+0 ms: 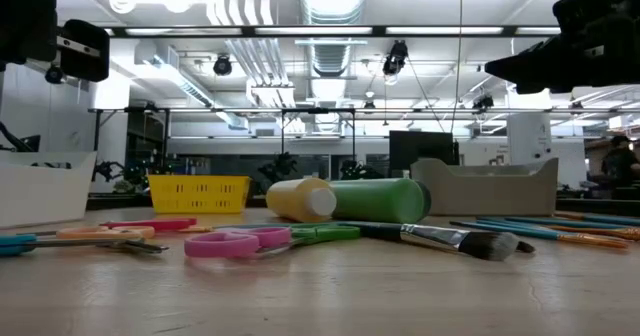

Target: Pick & Place Paint Supplies

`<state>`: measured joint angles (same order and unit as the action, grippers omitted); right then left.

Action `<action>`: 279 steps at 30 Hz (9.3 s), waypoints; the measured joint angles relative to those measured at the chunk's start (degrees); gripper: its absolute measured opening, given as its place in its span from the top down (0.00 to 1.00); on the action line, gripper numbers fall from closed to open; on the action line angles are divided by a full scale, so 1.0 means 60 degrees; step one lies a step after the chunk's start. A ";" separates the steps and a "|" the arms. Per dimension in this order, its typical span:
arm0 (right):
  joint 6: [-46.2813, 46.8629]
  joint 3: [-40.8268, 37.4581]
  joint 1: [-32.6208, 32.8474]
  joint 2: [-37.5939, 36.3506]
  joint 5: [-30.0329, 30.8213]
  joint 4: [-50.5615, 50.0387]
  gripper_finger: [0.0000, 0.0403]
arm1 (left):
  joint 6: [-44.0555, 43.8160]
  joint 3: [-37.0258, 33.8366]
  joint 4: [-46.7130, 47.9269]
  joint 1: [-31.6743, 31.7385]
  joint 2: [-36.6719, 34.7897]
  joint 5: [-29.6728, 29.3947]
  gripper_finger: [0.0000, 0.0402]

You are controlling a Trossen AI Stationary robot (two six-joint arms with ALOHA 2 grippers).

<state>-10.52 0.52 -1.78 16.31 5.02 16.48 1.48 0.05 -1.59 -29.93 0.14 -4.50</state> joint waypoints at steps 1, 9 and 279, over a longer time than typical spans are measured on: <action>0.0000 0.0000 0.0000 0.0000 0.0000 0.0002 0.96 | 0.0000 0.0002 0.0001 0.0002 0.0000 0.0001 1.00; 0.0000 0.0000 0.0000 -0.0001 -0.0002 0.0002 0.96 | -0.0002 0.0000 -0.0001 0.0002 0.0000 -0.0001 1.00; -0.0005 1.0121 -0.2423 1.0845 0.2684 -1.1855 0.52 | -0.0005 0.0003 0.0001 0.0001 0.0076 0.0005 1.00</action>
<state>-10.56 61.24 -16.32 81.38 21.12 -54.65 1.44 0.07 -1.58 -29.92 0.60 -4.47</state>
